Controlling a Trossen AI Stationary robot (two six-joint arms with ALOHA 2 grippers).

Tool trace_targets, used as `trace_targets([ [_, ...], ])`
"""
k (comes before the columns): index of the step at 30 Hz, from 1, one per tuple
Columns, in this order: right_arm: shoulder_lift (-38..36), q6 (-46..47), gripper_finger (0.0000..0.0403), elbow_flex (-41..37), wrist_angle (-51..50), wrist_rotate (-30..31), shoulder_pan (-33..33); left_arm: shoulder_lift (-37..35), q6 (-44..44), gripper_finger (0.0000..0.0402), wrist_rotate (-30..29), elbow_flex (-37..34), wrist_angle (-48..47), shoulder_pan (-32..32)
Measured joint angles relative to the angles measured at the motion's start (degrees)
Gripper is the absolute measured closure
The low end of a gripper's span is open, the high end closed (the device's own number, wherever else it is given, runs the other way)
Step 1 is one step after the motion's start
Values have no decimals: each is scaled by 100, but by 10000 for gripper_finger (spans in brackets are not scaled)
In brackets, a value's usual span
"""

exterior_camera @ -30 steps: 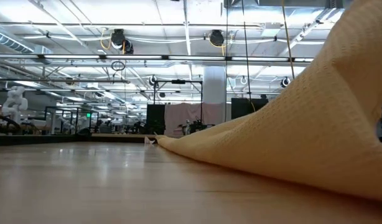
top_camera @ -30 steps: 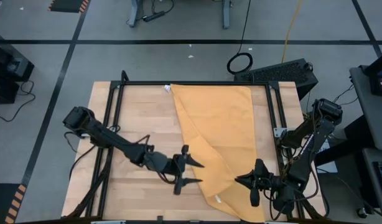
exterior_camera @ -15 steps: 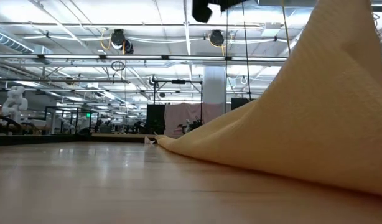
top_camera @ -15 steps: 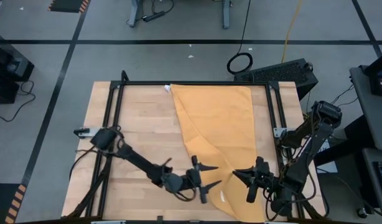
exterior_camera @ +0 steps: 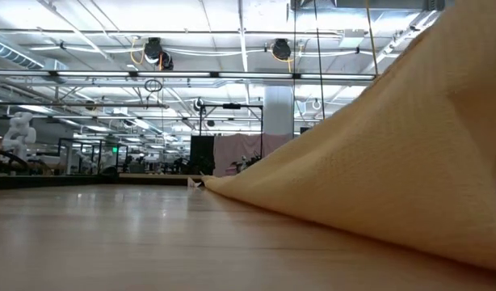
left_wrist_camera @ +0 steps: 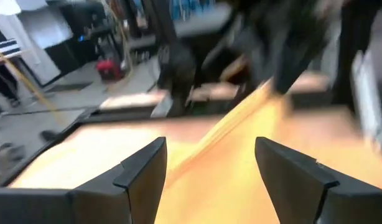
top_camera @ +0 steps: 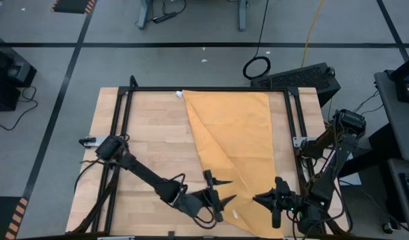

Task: Roll towel
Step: Fold the yellow towel

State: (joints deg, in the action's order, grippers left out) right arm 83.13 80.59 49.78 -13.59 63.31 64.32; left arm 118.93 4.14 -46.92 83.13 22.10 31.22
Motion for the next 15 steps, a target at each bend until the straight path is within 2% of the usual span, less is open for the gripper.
trace_targets([
  [6,0,386,399,0,-27,-536,287,-466,-961,153,-114,-4,-2824,-501],
  [8,-2,482,400,0,-25,-513,341,-464,-1074,153,310,-4,-3076,-693],
  [11,-2,526,399,0,-42,-526,378,-459,-588,153,1054,-4,-3085,-863],
  [15,-2,532,399,0,-81,-748,373,-498,122,153,1112,-6,-3508,-1129],
])
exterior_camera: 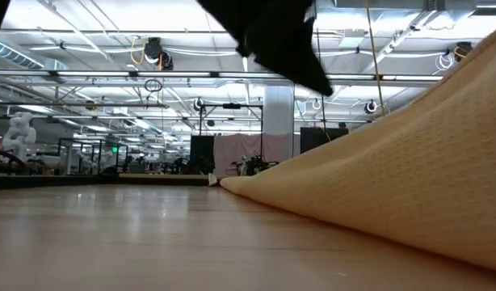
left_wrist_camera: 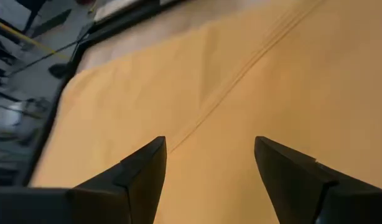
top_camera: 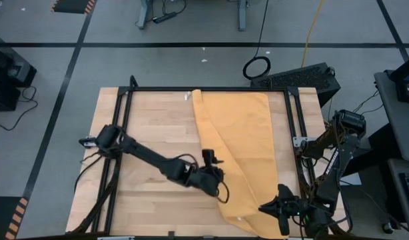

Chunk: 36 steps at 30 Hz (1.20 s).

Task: Roll towel
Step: Fold the yellow towel

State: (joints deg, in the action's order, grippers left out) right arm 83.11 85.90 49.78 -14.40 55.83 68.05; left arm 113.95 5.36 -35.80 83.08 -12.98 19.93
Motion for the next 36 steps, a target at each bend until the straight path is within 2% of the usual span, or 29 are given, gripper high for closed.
trace_targets([
  [3,0,3,399,-2,-75,-287,0,-225,479,153,256,-9,-588,-327],
  [6,-3,3,399,-2,-97,-393,0,-427,852,153,1152,5,-1245,-771],
  [8,-4,3,399,-2,-119,-374,-7,-475,1261,153,1476,-5,-1525,-1116],
  [10,-4,3,399,-2,-119,-369,-7,-588,1825,153,1340,-5,-1750,-1452],
  [13,-4,3,399,-2,-119,-364,-7,-681,2563,153,463,12,-1999,-1883],
  [15,-4,11,399,-2,-119,-345,-7,-678,3088,153,364,-11,-2313,-2254],
  [17,-4,27,399,-2,-154,-345,-7,-669,3434,153,1018,-14,-2211,-2779],
  [22,-7,44,399,-2,-322,-345,-7,-564,3606,153,3576,-10,-1412,-4056],
  [24,-7,79,399,-2,-429,-345,-7,-433,3587,155,4203,-7,-869,-4400],
  [26,-7,189,399,-2,-531,-343,-34,-288,3489,163,4558,-1,-584,-4657],
  [31,-7,346,399,-2,-678,-260,-148,93,3394,207,4533,-3,-1009,-4887],
  [36,-7,313,399,-2,-724,-195,-300,472,3399,257,3721,-3,-1203,-5000],
])
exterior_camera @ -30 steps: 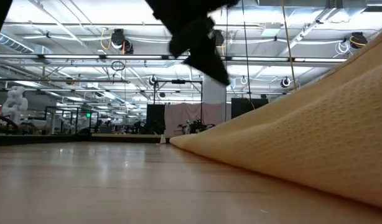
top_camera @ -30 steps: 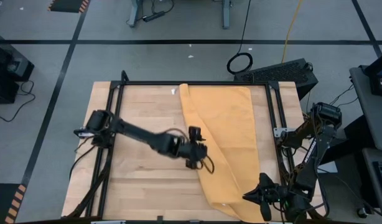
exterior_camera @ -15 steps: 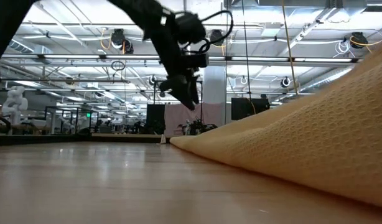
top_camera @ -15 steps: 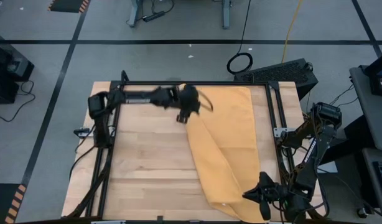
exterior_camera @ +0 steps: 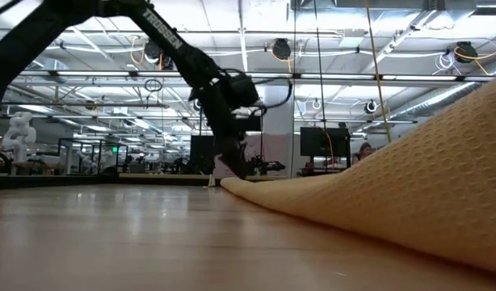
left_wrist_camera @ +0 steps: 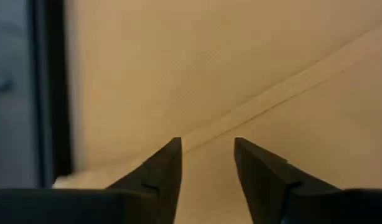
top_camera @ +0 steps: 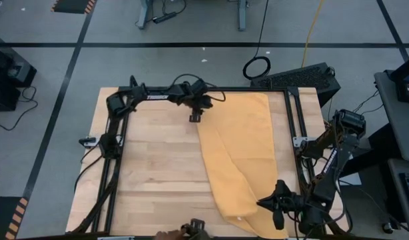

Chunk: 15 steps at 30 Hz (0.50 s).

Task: Roll towel
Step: Fold the yellow towel

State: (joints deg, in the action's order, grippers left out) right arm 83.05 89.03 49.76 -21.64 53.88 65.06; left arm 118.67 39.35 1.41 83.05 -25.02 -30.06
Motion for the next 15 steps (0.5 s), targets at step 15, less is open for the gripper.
trace_targets([
  [15,0,-13,399,0,32,-1,-379,86,-186,361,457,-94,-1096,-580],
])
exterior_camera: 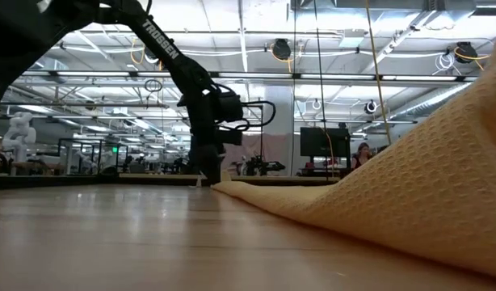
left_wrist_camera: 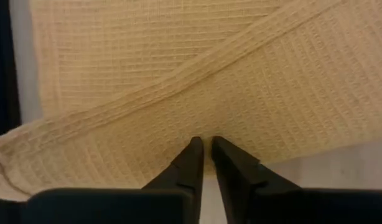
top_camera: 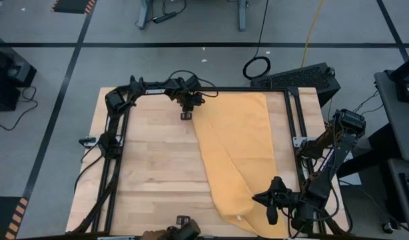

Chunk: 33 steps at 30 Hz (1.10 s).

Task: Roll towel
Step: Fold the yellow towel

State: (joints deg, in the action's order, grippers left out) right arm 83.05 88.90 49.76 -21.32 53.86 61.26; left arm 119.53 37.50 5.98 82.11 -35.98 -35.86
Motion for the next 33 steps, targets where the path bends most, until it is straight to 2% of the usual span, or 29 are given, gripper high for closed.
trace_targets([
  [7,0,-5,399,0,4,-22,-49,-29,-913,395,131,-44,-1177,-45],
  [15,0,-385,399,0,-2,-43,-91,-381,-1472,399,185,-195,-2288,337],
  [20,0,-474,399,0,-56,-728,-93,-1048,-1513,387,275,-175,-2553,699],
  [22,0,-465,399,0,-111,-917,-93,-1237,-1527,380,59,-180,-2358,785],
  [26,0,-467,399,0,-136,-927,-93,-1529,-1484,356,-766,-165,-2069,707],
  [31,0,-409,399,0,-96,-1087,-49,-1620,-1423,279,-219,-181,-2110,290],
  [33,0,-409,399,0,-92,-1066,-38,-1622,-1364,242,-294,-285,-2003,126],
])
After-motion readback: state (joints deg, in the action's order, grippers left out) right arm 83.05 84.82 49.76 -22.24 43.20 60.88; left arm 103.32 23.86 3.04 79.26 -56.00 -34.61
